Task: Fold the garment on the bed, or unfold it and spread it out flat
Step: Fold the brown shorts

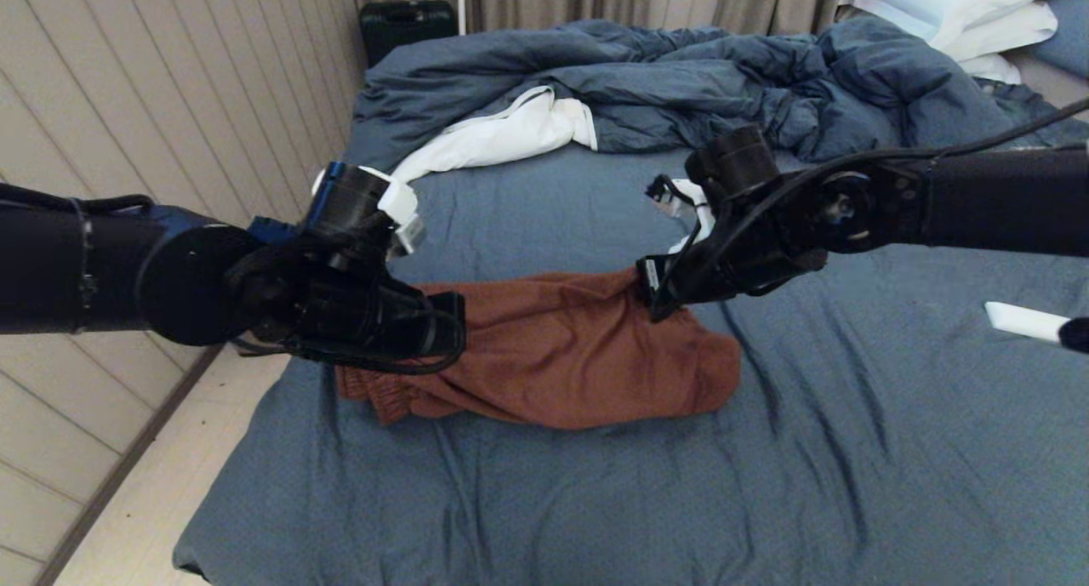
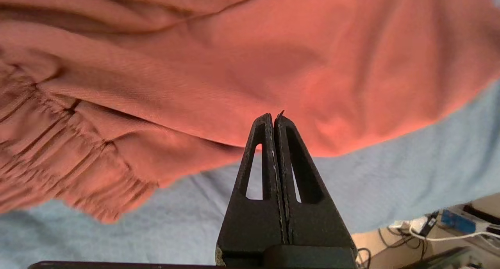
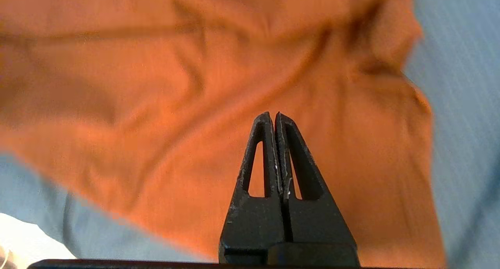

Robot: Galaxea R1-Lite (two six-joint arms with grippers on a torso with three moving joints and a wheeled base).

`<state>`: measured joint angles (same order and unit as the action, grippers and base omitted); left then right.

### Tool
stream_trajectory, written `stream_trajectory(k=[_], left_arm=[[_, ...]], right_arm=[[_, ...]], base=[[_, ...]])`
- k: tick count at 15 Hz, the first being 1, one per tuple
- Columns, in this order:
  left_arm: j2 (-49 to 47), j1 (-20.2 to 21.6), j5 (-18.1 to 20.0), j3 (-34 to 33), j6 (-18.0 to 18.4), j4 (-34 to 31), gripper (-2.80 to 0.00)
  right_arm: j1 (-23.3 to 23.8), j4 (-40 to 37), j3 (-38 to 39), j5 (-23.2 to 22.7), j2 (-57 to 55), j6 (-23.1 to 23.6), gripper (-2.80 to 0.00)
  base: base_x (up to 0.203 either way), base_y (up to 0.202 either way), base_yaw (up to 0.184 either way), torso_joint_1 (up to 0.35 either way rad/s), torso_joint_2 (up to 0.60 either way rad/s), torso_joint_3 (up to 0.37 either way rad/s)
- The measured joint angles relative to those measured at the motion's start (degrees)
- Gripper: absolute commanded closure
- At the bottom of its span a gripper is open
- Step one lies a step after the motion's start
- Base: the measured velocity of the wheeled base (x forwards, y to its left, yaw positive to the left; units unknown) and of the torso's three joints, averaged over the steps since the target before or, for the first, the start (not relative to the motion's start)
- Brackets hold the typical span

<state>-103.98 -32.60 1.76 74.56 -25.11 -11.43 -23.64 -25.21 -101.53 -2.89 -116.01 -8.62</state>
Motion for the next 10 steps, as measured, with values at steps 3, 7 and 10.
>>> stream_trajectory(k=[3, 7, 10], left_arm=[[-2.9, -0.2, 0.0, -0.1, 0.0, 0.6, 0.0], [-5.4, -0.1, 0.1, -1.0, 0.0, 3.2, 0.0], [-5.5, -0.1, 0.6, -2.7, 0.0, 3.5, 0.0]], right_arm=[[-1.9, -0.1, -2.3, 0.0, -4.1, 0.6, 0.0], [-3.2, 0.0, -5.7, 0.1, -8.4, 1.3, 0.0], [-3.4, 1.6, -10.0, 1.1, -12.7, 1.3, 0.0]], base=[[0.0, 0.0, 0.0, 0.0, 0.0, 0.0], [0.0, 0.0, 0.0, 0.0, 0.0, 0.0], [0.0, 0.0, 0.0, 0.0, 0.0, 0.0]])
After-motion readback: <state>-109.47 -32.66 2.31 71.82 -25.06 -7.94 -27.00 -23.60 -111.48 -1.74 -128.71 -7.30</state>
